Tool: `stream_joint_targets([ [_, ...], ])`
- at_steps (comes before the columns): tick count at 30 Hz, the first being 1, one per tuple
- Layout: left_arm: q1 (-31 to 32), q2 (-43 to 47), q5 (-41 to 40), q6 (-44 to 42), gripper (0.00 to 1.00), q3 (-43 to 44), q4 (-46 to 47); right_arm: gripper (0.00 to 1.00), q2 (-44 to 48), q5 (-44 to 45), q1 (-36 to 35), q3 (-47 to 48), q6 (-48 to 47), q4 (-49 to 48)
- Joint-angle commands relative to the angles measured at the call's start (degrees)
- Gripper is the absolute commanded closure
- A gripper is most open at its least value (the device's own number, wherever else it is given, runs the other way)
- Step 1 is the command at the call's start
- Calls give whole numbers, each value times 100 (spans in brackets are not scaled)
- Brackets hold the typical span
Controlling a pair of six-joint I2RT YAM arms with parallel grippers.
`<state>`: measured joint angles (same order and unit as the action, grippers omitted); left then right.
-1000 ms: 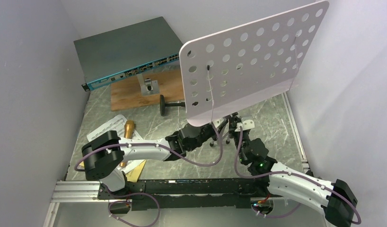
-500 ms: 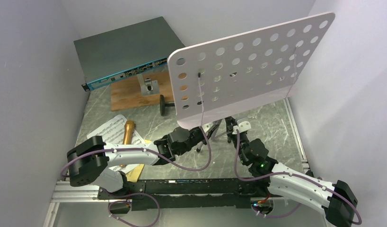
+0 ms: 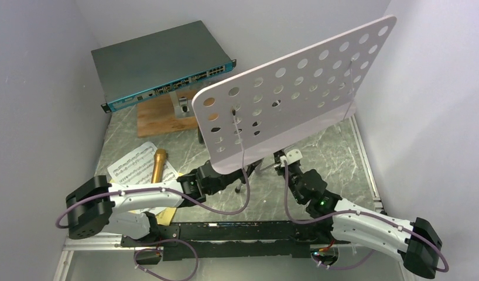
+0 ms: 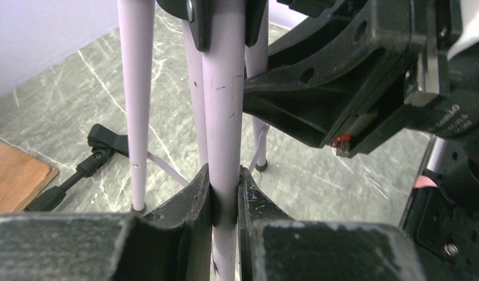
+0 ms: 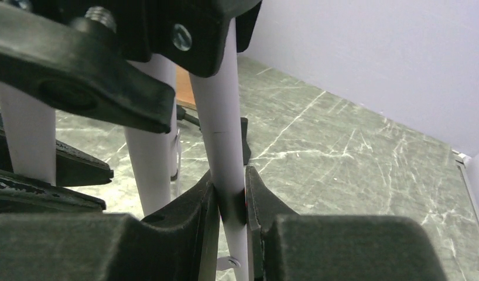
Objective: Set up the instrument practice props
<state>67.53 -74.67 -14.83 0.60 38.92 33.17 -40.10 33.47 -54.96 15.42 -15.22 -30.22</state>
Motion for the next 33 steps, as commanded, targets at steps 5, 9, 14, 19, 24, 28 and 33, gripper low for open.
stream_joint_targets([
  [5, -461, 746, 473, 522, 100, -622, -1974, 100, 29, 1859, 346, 192, 118, 1004],
  [9, -707, 722, 951, 704, 100, -480, -2279, 100, -282, 1906, 337, 454, 132, 1205],
  [14, -1107, 831, 1506, 1089, 100, -357, -2751, 100, -387, 1836, 319, 762, 253, 1639],
  [19, -1241, 696, 1937, 1340, 100, -196, -3193, 100, -382, 1750, 310, 783, 310, 1782],
  [24, -1243, 527, 2159, 1430, 100, -198, -3308, 100, -491, 1755, 310, 677, 496, 1898],
  [28, -1245, 564, 2135, 1440, 100, -315, -3308, 100, -231, 1255, 310, 556, 647, 2016],
  [33, -1240, 536, 2318, 1415, 100, -303, -3154, 80, 50, 612, 308, 217, 444, 1157],
])
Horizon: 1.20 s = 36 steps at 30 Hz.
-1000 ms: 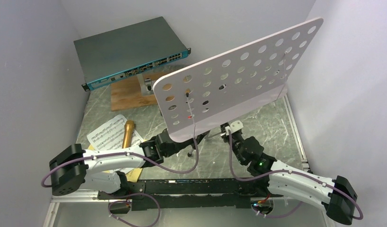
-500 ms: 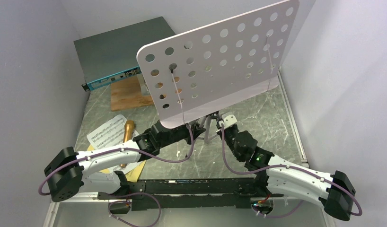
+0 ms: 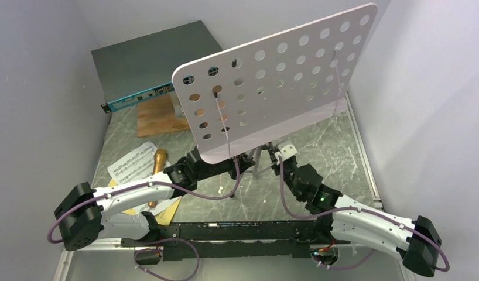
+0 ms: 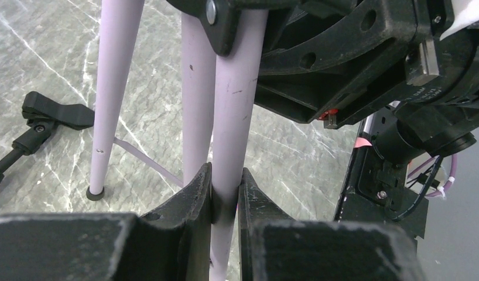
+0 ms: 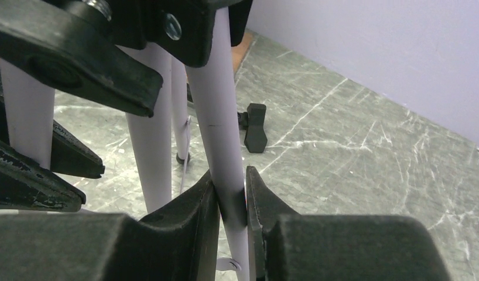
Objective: Set up the instrument practice props
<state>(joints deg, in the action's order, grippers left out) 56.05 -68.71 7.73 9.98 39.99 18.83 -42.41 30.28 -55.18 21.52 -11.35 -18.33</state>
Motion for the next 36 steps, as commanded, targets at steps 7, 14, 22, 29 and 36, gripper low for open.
stream_joint_targets([
  [7, -67, -182, 96, 375, 100, -268, -1715, 59, -408, 429, 332, -497, -564, -1517],
  [14, -43, -231, 121, 410, 100, -245, -1625, 48, -1387, 721, 341, -307, -881, -2706],
  [22, 26, -207, 75, 488, 100, -303, -1622, 48, -1737, 248, 416, 25, -881, -3010],
  [29, 21, -288, 196, 913, 100, -151, -1490, 97, -1733, -122, 420, -10, -935, -2796],
  [36, 27, -525, -447, 1482, 74, 269, -1644, 100, -1659, 46, 420, -161, -1013, -2733],
])
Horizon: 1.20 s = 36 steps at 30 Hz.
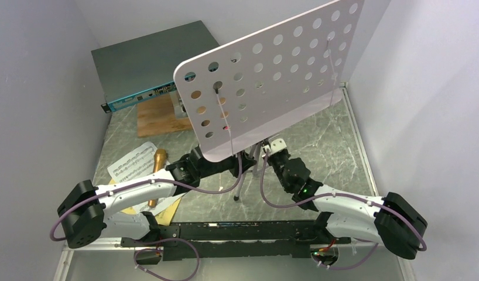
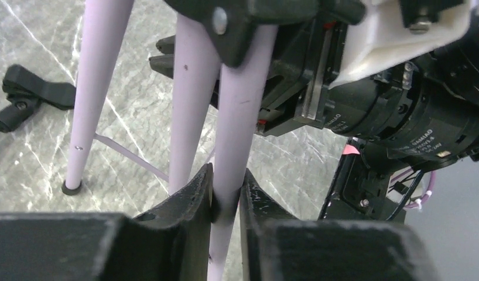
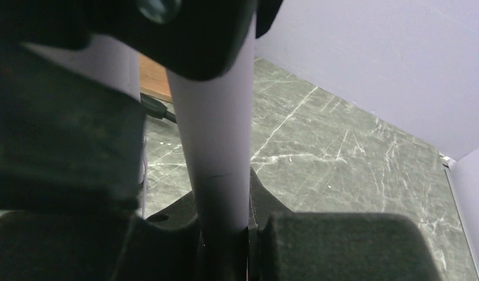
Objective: Set up the instrument practice props
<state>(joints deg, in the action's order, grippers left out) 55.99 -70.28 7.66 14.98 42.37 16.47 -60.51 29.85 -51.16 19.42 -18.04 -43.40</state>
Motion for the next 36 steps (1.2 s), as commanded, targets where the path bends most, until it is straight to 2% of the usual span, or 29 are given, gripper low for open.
stream_joint_targets([
  [1, 27, -400, -599, 996, 69, 109, -1443, 100, 172, 106, 18, 64, -347, -185],
  [6, 143, -764, -1558, 866, 55, 563, -1799, 100, 247, 317, 9, 133, -251, -50],
  [8, 259, -913, -1873, 770, 54, 704, -1789, 100, 237, 364, 1, 185, -227, 40],
  [12, 515, -994, -2281, 521, 63, 797, -1405, 100, 254, 425, -17, 196, -222, 86],
  [16, 528, -929, -2269, 525, 63, 649, -898, 100, 294, 507, -41, 157, -204, 49],
  [17, 527, -922, -2300, 497, 66, 601, -802, 100, 294, 581, -43, 140, -231, 31],
  [20, 529, -779, -2666, 434, 84, 437, -887, 100, 328, 1249, -44, 12, -410, -177],
  [23, 441, -459, -3109, 357, 89, 42, -966, 100, 506, 1899, -28, -242, -779, -511],
  [26, 109, -26, -2973, 287, 93, -447, -1039, 100, 795, 2353, 145, -590, -831, -749],
  [32, -215, 776, -2913, -316, 100, -980, -1426, 100, 2063, 1932, 1065, -1114, 523, 626],
  [36, -313, 876, -2765, -539, 100, -1025, -1633, 100, 2262, 1918, 1183, -1204, 877, 1120],
])
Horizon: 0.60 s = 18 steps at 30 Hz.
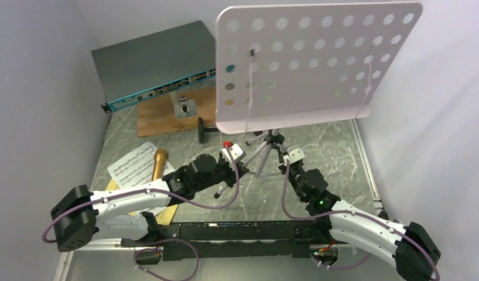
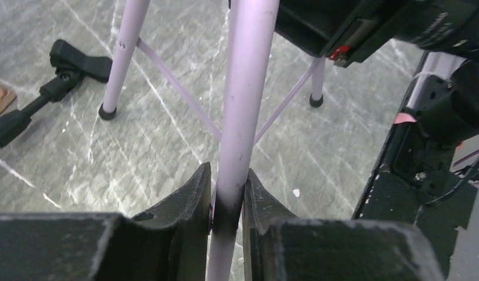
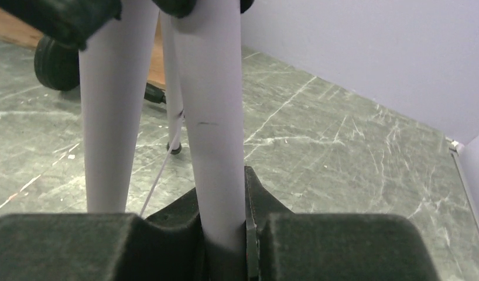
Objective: Set up the instrument practice props
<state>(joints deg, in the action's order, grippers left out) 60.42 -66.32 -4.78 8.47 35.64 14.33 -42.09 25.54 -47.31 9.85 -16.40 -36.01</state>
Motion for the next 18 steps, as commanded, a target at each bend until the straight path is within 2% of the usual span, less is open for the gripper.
stream_joint_targets([
  [1, -766, 499, -1471, 91, 100, -384, -1423, 100, 439, 2271, 798, -235, 810, 534],
  [3, -778, 515, -1369, 134, 100, -493, -1393, 100, 510, 2020, 701, -264, 876, 713],
  [6, -785, 401, -1153, 289, 100, -782, -1173, 100, 495, 1988, 280, -266, 519, 438],
  [10, -783, 208, -910, 541, 100, -1009, -894, 100, -124, 2152, -274, -154, 147, 77],
  [17, -788, 408, -651, 714, 100, -714, -1073, 100, -294, 2211, -507, -167, 63, -22],
  [18, -787, 391, -549, 724, 98, -603, -1120, 100, -308, 2167, -507, -154, 73, 13],
])
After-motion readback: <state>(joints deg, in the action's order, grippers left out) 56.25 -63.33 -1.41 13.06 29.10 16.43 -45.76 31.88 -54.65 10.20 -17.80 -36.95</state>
